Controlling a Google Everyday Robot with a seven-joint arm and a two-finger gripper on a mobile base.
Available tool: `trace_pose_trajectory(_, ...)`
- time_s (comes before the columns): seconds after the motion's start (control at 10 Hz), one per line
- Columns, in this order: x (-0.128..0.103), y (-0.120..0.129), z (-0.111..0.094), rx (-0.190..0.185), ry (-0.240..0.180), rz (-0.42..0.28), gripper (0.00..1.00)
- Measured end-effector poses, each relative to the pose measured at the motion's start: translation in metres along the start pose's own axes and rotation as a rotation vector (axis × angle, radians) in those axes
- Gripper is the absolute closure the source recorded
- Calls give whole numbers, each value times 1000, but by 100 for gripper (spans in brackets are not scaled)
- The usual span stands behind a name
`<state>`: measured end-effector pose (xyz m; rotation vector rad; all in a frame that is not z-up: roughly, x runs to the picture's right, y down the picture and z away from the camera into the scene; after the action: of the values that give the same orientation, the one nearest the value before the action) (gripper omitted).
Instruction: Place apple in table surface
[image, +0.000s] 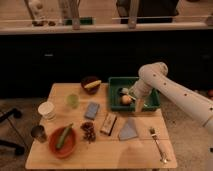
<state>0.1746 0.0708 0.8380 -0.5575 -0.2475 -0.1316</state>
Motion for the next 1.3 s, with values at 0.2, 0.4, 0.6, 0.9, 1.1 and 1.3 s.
trace_pose_trajectory(0.2, 0, -3, 6, -1, -11, -6, 20)
trace_pose_trajectory(0.4, 2, -5, 11, 4, -22, -9, 20)
trace_pose_trajectory(0.6, 4, -8, 14, 5, -31, -8, 20)
trace_pose_trajectory(0.9, 5, -9, 21, 1, -43, -10, 20)
trace_pose_trajectory(1.1, 7, -14, 26, 2, -56, -5, 20)
trace_pose_trajectory(1.3, 9, -15, 29, 4, -62, -5, 20)
